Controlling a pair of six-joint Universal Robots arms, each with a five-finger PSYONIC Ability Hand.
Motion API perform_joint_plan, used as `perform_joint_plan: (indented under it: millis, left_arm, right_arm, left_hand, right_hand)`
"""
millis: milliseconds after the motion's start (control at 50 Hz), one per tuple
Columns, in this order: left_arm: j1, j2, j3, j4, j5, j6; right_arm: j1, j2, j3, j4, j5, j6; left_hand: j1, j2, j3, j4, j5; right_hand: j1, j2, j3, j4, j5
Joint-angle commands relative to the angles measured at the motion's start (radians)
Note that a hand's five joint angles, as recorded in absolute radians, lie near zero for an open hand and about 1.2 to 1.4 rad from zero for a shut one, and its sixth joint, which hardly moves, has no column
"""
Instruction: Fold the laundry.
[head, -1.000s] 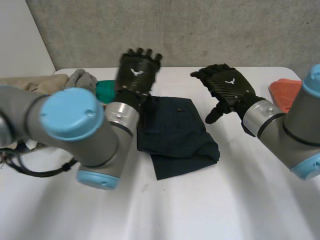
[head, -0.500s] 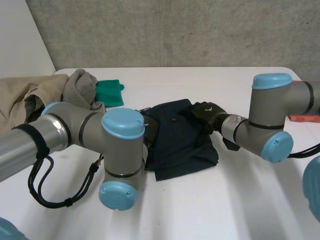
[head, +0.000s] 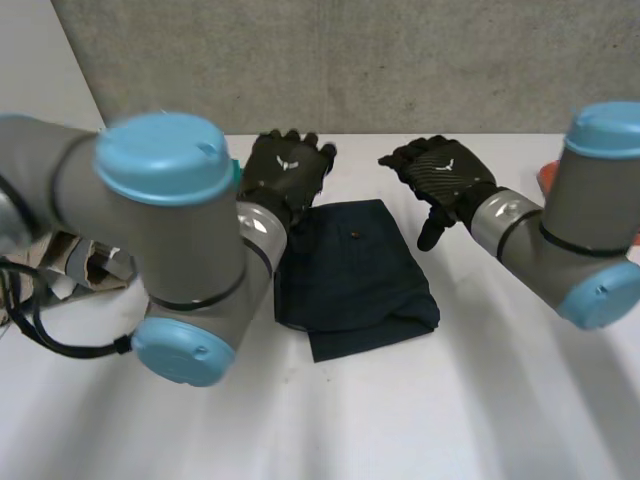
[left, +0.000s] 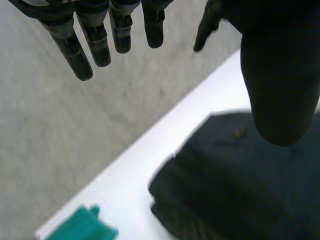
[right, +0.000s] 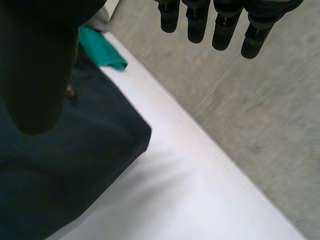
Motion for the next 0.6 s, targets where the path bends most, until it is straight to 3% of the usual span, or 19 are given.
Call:
perform_joint_plan:
  millis: [20,120,240,420,600]
  left_arm:
    - [0.056,0.117,-0.058,-0.002,0.15,-0.017]
    - [0.104,0.13,-0.09,-0.005,0.271,-0.098]
    - [0.112,0.124,-0.116,-0.005,0.289,-0.146]
    - [0.112,0.114,-0.118,0.001,0.288,-0.151]
    - [0.115,0.113,-0.118,0.006,0.286,-0.154]
  right_arm:
    - [-0.004,-0.202,0.415,-0.289,-0.017,-0.003]
    - [0.002,-0.242,0.651,-0.451,-0.063,-0.015]
    - [0.013,-0.224,0.804,-0.632,-0.085,-0.015]
    - [0.053,-0.049,0.734,-0.747,-0.076,-0.06]
    - [0.067,0.072,0.619,-0.759,-0.076,-0.123]
  left_hand:
    - [0.015,0.008,-0.014,-0.013,-0.008]
    - [0.03,0.023,0.0,0.001,0.007]
    - [0.033,0.026,0.003,0.004,0.01]
    - [0.033,0.026,0.003,0.004,0.01]
    - [0.033,0.026,0.003,0.004,0.01]
  right_hand:
    - [0.011,0.014,-0.009,-0.038,-0.049]
    - [0.011,0.014,-0.009,-0.038,-0.049]
    - [0.011,0.014,-0.009,-0.038,-0.049]
    - [0.011,0.014,-0.009,-0.038,-0.049]
    - [0.2,0.203,0.18,0.151,0.14]
